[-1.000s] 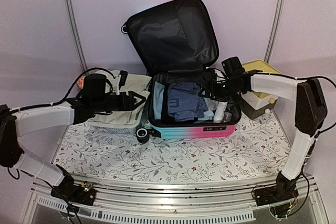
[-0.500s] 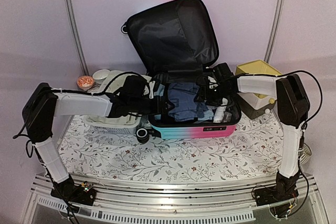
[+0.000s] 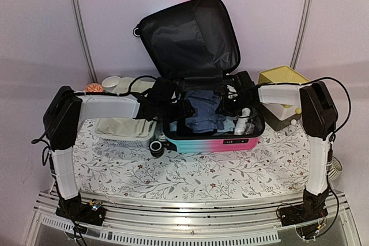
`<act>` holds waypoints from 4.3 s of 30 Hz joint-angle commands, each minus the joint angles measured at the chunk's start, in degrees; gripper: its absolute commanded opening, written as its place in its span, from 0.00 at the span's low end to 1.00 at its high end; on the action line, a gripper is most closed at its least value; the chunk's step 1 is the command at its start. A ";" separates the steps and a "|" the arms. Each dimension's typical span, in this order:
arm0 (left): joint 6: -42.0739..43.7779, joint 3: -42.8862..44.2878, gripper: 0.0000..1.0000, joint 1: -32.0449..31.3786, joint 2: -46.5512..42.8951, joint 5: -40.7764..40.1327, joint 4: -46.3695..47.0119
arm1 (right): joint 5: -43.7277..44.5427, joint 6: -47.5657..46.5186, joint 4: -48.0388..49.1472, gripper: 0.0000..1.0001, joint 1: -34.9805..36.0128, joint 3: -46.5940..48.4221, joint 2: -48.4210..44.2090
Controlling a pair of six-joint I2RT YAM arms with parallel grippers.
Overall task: Open, take out, and arrange the luggage
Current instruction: Pick up the clothes from the opened luggage, then place the clothes in the bin.
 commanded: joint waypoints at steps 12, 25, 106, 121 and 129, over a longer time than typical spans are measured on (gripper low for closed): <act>-3.63 2.95 0.47 -0.27 3.93 4.29 -1.52 | -3.79 0.47 3.82 0.03 0.42 -4.19 -6.12; -7.00 8.00 0.61 -0.20 8.34 3.29 -7.30 | -3.72 -0.02 3.32 0.04 0.42 -4.20 -6.64; 35.65 -9.09 0.58 34.45 -20.96 18.63 -19.08 | 6.92 15.08 36.71 0.67 25.42 -16.39 -17.97; 39.06 -2.85 0.49 38.56 -4.67 43.07 -21.39 | 4.70 15.25 36.31 0.66 25.00 -16.06 -17.70; 34.41 -5.30 0.00 38.82 -11.84 38.17 -18.07 | 3.92 16.12 35.91 0.66 24.39 -16.70 -17.52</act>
